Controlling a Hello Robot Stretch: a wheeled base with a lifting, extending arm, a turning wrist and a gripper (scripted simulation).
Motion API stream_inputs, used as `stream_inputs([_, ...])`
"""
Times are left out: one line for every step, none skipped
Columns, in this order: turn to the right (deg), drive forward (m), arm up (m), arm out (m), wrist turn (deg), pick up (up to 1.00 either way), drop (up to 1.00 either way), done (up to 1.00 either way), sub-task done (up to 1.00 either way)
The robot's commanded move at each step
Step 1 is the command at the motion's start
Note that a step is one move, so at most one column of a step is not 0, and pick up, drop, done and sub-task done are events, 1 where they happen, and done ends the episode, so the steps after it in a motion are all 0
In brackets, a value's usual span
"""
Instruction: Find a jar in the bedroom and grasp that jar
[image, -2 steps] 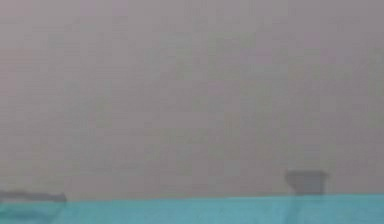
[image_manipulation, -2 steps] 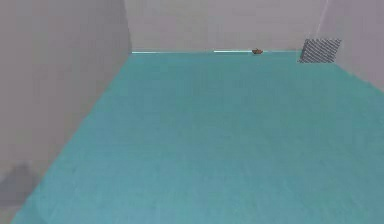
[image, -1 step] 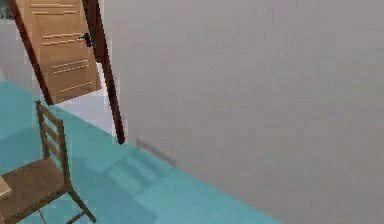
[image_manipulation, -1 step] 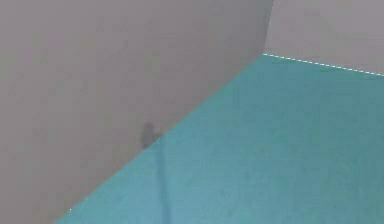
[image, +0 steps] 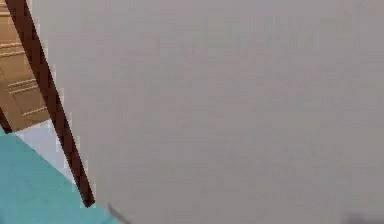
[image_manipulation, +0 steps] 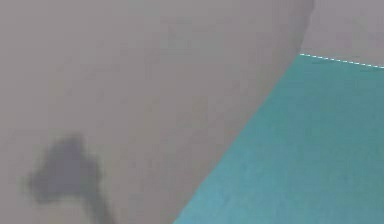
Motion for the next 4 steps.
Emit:
stream_inputs([45.0, 0.0, 0.0, 0.0, 0.0, 0.0, 0.0, 0.0, 0.0])
stream_inputs([45.0, 0.0, 0.0, 0.0, 0.0, 0.0, 0.0, 0.0, 0.0])
stream_inputs([45.0, 0.0, 0.0, 0.0, 0.0, 0.0, 0.0, 0.0, 0.0])
stream_inputs([15.0, 0.0, 0.0, 0.0, 0.0, 0.0, 0.0, 0.0, 0.0])
